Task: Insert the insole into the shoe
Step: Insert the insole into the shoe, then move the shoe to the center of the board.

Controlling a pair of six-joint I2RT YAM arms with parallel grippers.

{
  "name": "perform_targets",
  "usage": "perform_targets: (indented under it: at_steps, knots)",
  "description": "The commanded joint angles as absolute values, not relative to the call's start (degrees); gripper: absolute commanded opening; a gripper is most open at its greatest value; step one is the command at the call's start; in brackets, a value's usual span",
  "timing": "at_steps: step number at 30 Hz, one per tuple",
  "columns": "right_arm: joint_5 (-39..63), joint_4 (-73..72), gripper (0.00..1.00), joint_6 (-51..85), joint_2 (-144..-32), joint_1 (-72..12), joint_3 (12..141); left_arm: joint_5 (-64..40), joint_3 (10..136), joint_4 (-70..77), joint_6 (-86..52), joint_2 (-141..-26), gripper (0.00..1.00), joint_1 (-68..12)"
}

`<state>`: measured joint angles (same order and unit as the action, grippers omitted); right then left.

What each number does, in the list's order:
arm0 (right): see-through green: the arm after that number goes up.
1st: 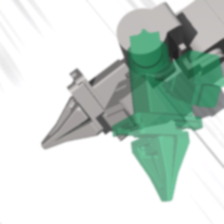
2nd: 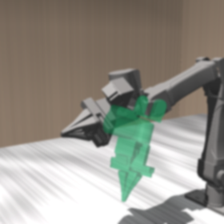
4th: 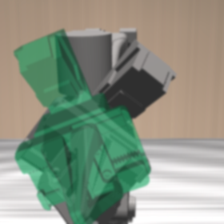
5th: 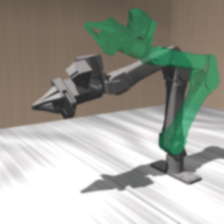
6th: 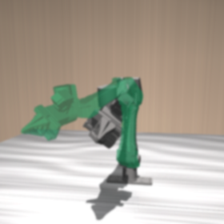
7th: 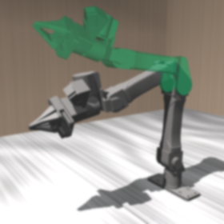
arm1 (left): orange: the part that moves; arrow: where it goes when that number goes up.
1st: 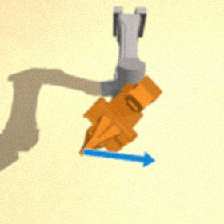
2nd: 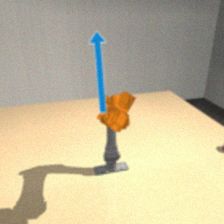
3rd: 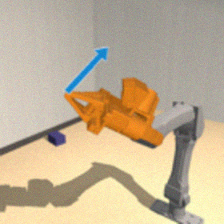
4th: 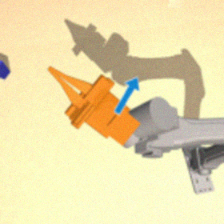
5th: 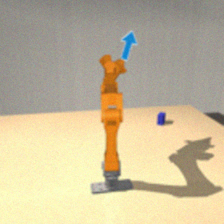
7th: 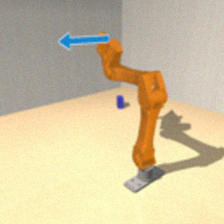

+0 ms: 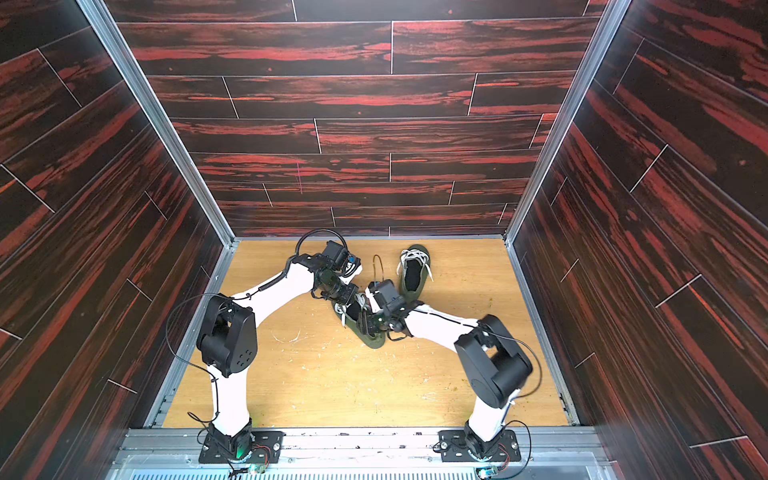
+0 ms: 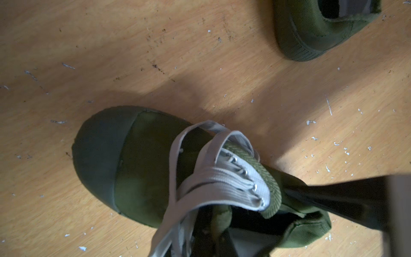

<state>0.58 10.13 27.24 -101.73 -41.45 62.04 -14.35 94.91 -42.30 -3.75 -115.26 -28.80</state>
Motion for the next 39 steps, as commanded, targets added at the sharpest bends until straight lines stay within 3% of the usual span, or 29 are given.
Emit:
perform_targets:
  at_steps: [1,8,15,22,24,30,34,36,39]
  knots:
    - [-12.4,15.4,0.60,27.8,-105.6,-41.1,63.0,-14.4,95.9,-42.4,-2.8,-112.9,0.00,-29.1]
    - [-13.0,16.1,0.58,26.1,-107.0,-41.0,65.3,-14.1,95.8,-42.7,-2.3,-113.0,0.00,-29.3]
    - [-11.4,19.8,0.67,21.1,-101.2,-40.9,69.1,-13.7,95.6,-42.9,-1.6,-113.0,0.00,-29.2]
    - [-2.8,18.1,0.68,16.4,-100.9,-36.4,67.4,-13.9,97.4,-44.9,-0.4,-113.9,0.00,-29.3]
    - [0.6,16.6,0.69,16.8,-99.5,-34.2,66.3,-12.7,97.6,-45.4,-0.7,-113.9,0.06,-29.5]
    - [9.6,16.1,0.69,13.4,-99.8,-31.5,67.1,-7.8,97.3,-44.6,-5.6,-112.7,0.40,-29.7]
    - [11.0,13.7,0.69,13.9,-102.8,-30.7,66.7,-3.4,97.0,-45.0,-10.3,-109.9,0.52,-30.2]
    - [14.3,11.7,0.68,15.4,-104.1,-29.8,66.0,-2.0,96.5,-45.1,-14.0,-107.7,0.64,-30.3]
    - [18.1,8.9,0.67,17.2,-105.6,-29.7,65.0,1.9,94.4,-46.8,-20.9,-103.2,0.65,-30.3]
